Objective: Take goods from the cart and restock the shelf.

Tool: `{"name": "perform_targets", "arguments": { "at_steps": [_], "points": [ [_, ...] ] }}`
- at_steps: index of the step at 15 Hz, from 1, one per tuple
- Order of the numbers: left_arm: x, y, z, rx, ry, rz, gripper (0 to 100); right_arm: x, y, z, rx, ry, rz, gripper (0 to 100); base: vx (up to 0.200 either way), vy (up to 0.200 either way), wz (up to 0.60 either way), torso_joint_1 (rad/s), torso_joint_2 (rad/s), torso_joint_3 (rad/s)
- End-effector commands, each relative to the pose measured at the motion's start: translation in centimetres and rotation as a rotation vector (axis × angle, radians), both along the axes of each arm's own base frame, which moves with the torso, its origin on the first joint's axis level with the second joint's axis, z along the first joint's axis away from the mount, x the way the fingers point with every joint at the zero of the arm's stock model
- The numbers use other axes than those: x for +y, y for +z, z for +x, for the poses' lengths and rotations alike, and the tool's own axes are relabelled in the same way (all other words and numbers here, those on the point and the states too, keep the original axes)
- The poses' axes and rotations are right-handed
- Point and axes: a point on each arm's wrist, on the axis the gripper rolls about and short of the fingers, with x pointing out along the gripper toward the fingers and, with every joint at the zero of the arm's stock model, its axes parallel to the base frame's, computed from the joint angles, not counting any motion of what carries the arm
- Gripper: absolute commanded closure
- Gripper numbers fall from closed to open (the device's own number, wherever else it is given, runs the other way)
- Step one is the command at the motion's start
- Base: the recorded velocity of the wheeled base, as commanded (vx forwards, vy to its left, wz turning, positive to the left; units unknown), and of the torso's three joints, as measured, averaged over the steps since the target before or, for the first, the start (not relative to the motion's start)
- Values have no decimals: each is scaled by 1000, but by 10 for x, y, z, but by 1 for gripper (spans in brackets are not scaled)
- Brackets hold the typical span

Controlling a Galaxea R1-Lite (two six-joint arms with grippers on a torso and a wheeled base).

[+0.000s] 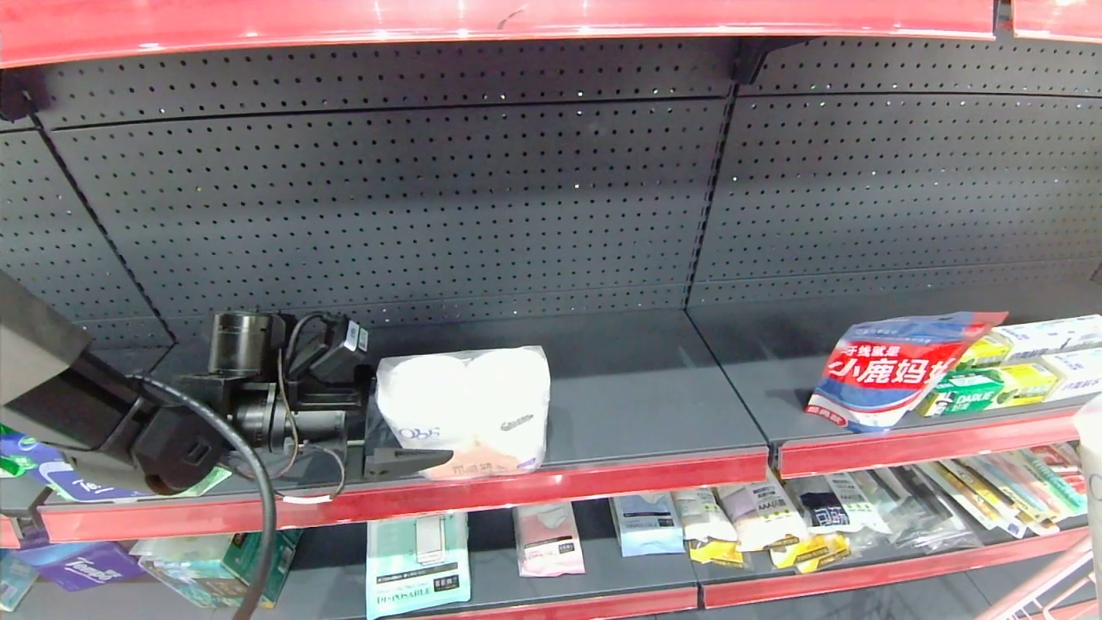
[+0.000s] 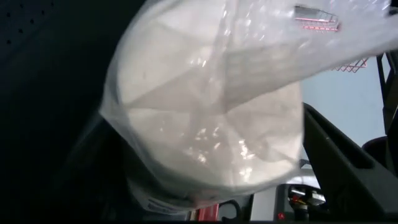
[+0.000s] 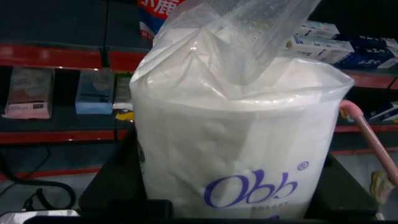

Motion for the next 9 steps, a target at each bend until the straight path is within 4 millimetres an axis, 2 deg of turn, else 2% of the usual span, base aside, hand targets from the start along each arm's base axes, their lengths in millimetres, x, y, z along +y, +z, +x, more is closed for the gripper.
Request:
{"name": "perform_targets", "arguments": {
  "at_steps": [1, 4, 6, 9],
  "points": [
    [2, 17, -7, -51, 4, -6, 0, 0, 0, 0, -2, 1, 0, 100, 0, 0, 0, 0, 0, 0],
    [7, 19, -6, -58, 20, -7, 0, 0, 0, -1, -3, 1, 0, 100, 0, 0, 0, 0, 0, 0],
    [7, 28, -7, -82, 21, -12, 0, 0, 0, -2, -8, 1, 0, 100, 0, 0, 0, 0, 0, 0],
    [7, 52, -12, -105, 36, -41, 0, 0, 0, -1, -6, 2, 0, 100, 0, 0, 0, 0, 0, 0]
  ]
}}
